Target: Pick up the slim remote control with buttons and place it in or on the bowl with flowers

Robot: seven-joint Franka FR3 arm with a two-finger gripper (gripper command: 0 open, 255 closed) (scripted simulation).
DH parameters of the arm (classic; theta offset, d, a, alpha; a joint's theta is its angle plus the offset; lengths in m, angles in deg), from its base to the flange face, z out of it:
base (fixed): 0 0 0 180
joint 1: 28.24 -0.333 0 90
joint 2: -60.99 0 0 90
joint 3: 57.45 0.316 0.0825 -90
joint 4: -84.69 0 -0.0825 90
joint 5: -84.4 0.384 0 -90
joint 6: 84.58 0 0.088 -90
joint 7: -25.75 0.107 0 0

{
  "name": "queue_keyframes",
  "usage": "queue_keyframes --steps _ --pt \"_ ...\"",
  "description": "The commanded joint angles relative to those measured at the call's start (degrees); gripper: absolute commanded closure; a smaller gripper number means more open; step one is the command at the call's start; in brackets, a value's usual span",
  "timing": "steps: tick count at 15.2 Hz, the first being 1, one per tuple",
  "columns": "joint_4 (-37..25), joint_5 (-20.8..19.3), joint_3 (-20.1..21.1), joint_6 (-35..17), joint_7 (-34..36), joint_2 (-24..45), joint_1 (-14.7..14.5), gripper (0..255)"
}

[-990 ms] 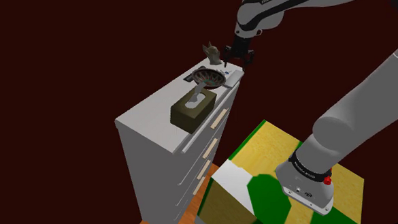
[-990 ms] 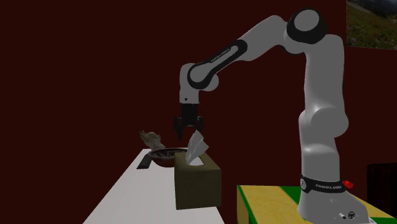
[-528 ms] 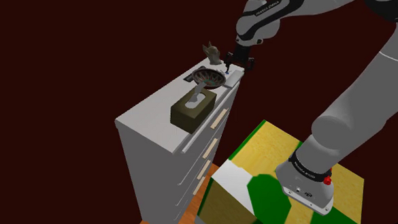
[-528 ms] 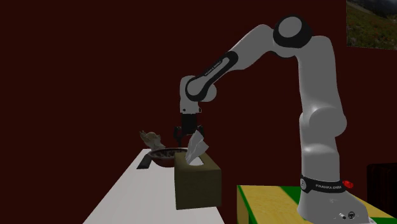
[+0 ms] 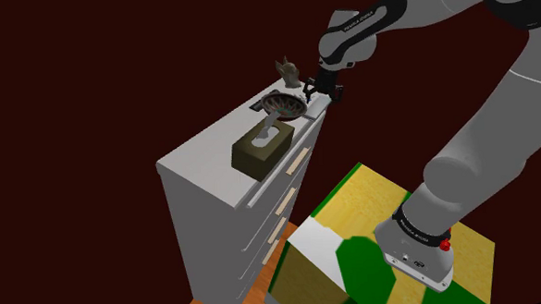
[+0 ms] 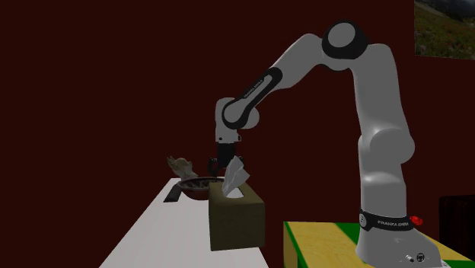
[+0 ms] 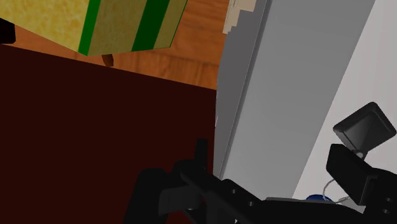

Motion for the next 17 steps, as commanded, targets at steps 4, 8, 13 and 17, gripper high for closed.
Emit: queue_keyframes --steps 4,8,13,17 --pt "0.0 0.0 0.0 -0.1 0.0 0.0 0.0 0" --pt "0.0 0.0 0.0 -0.1 0.0 0.0 0.0 255" --pt "0.0 0.0 0.0 -0.1 0.0 0.1 0.0 255" --pt "-0.8 0.0 0.0 2.2 0.0 -1.4 0.0 255"
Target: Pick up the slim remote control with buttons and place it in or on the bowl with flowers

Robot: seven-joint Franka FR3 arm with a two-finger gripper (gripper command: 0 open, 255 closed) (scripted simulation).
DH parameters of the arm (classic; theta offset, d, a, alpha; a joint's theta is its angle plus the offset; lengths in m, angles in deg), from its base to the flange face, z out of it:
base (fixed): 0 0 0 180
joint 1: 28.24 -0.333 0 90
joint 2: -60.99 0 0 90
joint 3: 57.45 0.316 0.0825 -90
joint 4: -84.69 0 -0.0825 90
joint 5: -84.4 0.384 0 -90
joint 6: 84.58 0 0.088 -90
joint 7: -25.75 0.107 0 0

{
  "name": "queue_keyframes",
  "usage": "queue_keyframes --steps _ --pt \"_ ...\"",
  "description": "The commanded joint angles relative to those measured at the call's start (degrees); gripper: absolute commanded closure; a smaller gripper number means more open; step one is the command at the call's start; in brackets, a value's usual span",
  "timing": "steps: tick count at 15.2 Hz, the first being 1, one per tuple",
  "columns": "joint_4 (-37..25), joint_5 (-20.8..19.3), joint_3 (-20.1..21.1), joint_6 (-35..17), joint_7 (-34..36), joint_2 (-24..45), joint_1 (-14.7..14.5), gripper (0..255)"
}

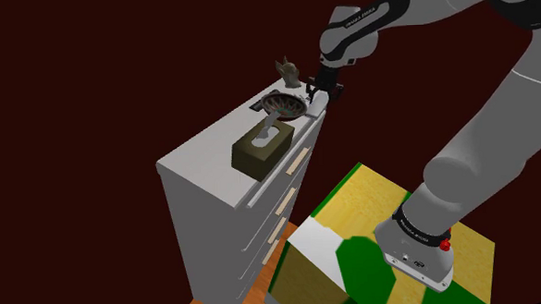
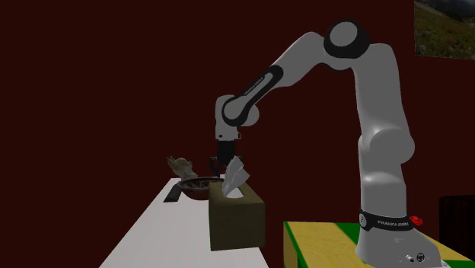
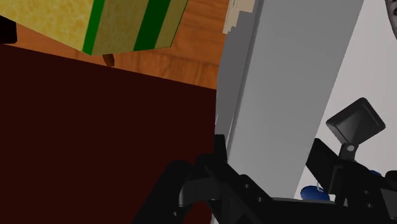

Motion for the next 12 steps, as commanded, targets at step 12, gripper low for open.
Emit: queue_keyframes --steps 12 --pt "-4.6 0.0 0.0 9.7 -0.1 -5.1 0.0 255"
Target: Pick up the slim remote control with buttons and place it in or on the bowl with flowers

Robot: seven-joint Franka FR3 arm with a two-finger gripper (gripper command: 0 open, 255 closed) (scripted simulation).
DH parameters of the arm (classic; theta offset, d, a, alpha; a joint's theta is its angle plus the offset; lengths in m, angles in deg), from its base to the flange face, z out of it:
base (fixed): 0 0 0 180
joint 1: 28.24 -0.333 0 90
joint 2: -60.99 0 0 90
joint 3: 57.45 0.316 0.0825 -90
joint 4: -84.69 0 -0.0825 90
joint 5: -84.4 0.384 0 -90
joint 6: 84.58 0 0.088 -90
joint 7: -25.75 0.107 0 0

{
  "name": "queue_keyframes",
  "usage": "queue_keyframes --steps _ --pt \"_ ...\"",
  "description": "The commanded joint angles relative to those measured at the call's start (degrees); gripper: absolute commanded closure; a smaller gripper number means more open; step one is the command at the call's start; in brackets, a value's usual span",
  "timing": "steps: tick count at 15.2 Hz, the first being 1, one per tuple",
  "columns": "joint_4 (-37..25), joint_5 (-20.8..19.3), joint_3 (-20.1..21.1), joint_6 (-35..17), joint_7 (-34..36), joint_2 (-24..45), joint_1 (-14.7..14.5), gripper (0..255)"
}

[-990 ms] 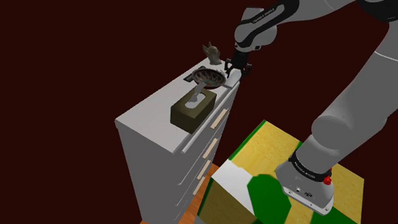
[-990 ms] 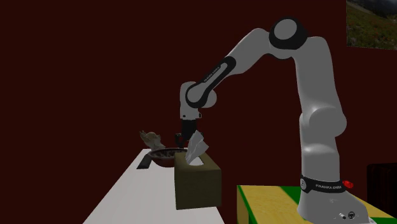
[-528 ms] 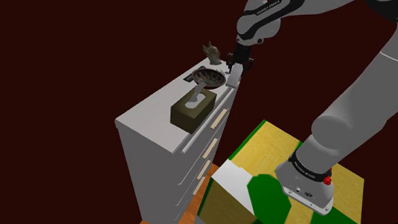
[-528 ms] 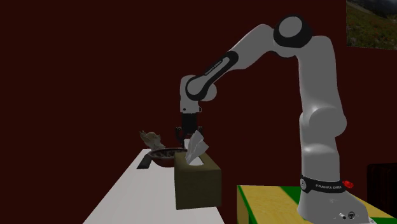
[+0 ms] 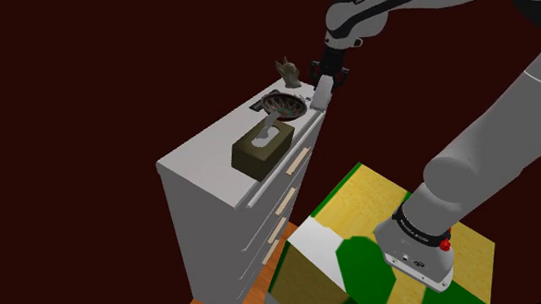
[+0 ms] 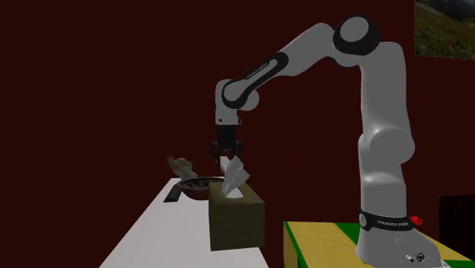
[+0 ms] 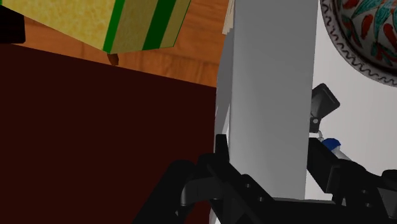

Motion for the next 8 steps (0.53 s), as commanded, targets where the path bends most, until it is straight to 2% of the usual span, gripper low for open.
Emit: queue_keyframes --steps 1,8 --pt "-0.9 0.0 0.0 1.6 -0.1 -0.7 0.0 255" --pt "-4.3 0.0 0.0 6.9 -0.2 -2.5 0.0 255"
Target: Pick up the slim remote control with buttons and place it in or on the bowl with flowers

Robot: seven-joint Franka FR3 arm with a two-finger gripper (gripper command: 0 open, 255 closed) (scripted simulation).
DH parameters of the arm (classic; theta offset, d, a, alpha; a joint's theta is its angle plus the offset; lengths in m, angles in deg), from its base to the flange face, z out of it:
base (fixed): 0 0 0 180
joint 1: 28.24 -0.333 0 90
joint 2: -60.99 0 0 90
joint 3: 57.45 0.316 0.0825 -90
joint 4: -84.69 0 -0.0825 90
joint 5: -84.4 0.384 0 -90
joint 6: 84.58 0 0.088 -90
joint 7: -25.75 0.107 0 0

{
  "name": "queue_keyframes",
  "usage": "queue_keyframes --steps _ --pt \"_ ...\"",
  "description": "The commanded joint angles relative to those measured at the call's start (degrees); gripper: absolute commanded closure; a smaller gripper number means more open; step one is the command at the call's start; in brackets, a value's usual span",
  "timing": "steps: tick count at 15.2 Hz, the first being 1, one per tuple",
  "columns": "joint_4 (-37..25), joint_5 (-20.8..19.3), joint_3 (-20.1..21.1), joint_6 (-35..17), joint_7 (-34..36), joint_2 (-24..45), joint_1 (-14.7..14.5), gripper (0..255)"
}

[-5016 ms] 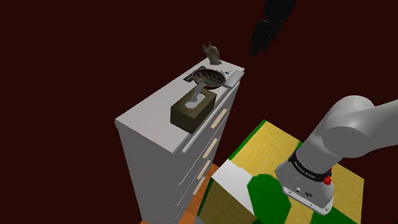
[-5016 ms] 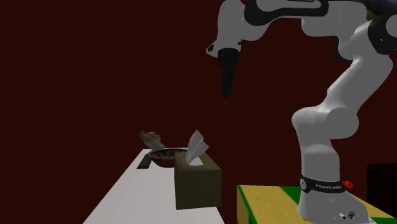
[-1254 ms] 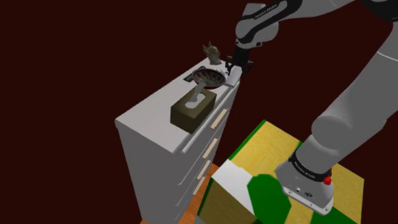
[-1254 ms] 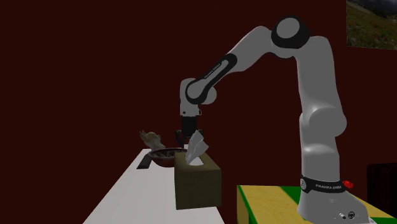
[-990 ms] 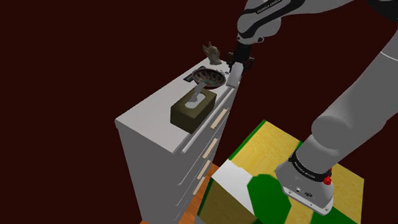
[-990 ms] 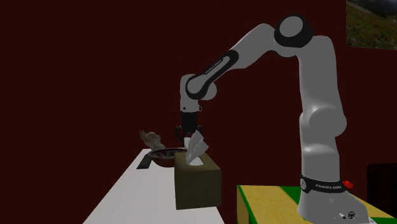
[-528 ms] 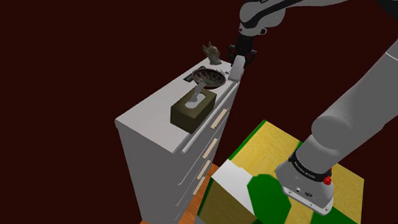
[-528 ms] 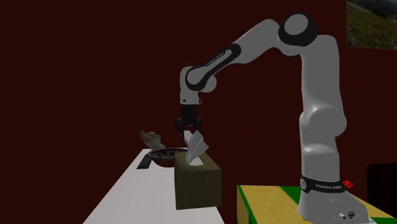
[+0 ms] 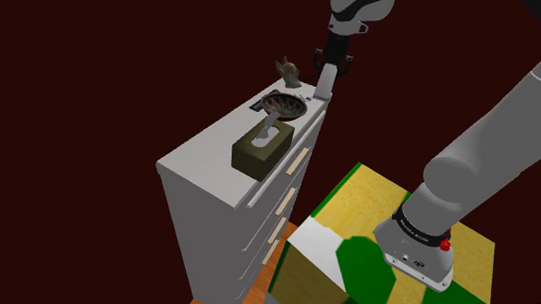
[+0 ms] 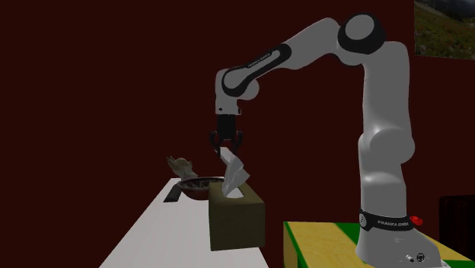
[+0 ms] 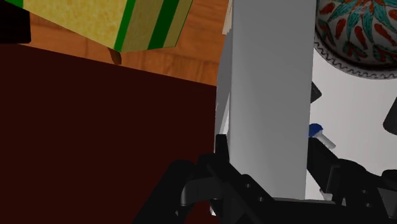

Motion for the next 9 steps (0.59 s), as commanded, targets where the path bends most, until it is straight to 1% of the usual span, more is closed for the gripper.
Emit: queue_keyframes --steps 1,9 --pt "-0.5 0.0 0.0 0.8 0.0 -0.3 0.0 255" --pt "-2.2 0.5 5.9 1.7 11.0 0.6 -5.3 255"
